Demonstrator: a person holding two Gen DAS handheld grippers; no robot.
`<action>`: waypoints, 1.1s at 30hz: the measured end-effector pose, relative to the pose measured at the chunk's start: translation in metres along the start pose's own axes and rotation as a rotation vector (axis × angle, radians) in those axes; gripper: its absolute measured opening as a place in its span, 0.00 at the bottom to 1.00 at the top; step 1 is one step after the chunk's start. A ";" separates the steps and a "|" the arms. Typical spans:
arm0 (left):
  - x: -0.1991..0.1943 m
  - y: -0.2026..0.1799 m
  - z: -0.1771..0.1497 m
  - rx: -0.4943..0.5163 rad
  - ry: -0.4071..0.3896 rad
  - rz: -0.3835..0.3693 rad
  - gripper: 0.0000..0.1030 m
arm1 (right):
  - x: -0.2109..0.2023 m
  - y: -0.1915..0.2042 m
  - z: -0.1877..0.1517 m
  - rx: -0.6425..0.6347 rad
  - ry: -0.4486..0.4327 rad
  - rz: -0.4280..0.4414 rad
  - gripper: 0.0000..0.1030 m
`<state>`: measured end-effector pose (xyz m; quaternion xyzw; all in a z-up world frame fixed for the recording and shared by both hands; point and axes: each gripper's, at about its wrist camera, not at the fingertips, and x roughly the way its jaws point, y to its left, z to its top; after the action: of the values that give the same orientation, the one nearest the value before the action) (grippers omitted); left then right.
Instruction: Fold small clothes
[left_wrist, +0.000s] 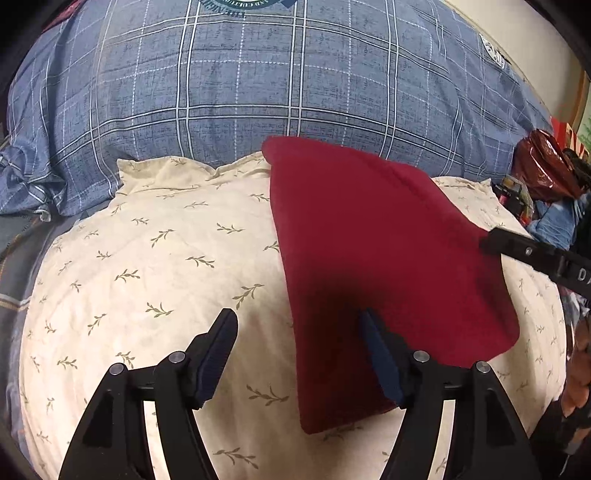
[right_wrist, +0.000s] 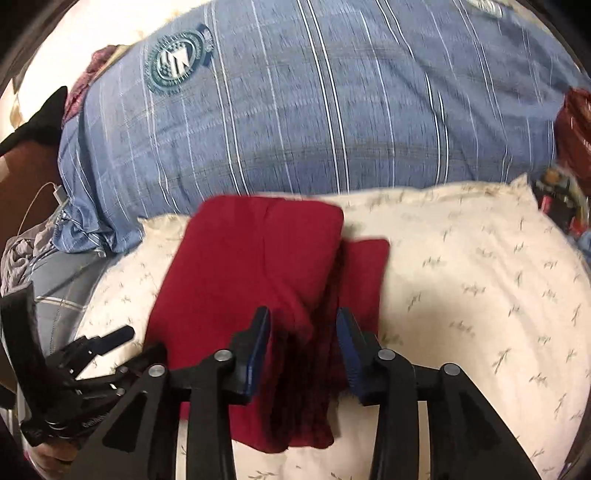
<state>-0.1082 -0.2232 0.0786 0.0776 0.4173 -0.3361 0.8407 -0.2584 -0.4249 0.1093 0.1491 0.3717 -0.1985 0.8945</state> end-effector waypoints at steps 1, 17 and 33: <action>-0.001 0.002 0.001 -0.007 -0.008 -0.009 0.67 | 0.002 0.000 0.003 -0.004 0.000 -0.002 0.49; 0.076 0.023 0.034 -0.170 0.115 -0.276 0.83 | 0.090 -0.055 0.004 0.185 0.065 0.258 0.80; -0.051 0.037 -0.007 -0.093 0.063 -0.243 0.43 | 0.007 0.026 -0.023 0.030 0.107 0.386 0.40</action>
<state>-0.1113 -0.1672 0.1067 -0.0021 0.4649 -0.4130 0.7831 -0.2558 -0.3943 0.0911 0.2413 0.3801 -0.0205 0.8927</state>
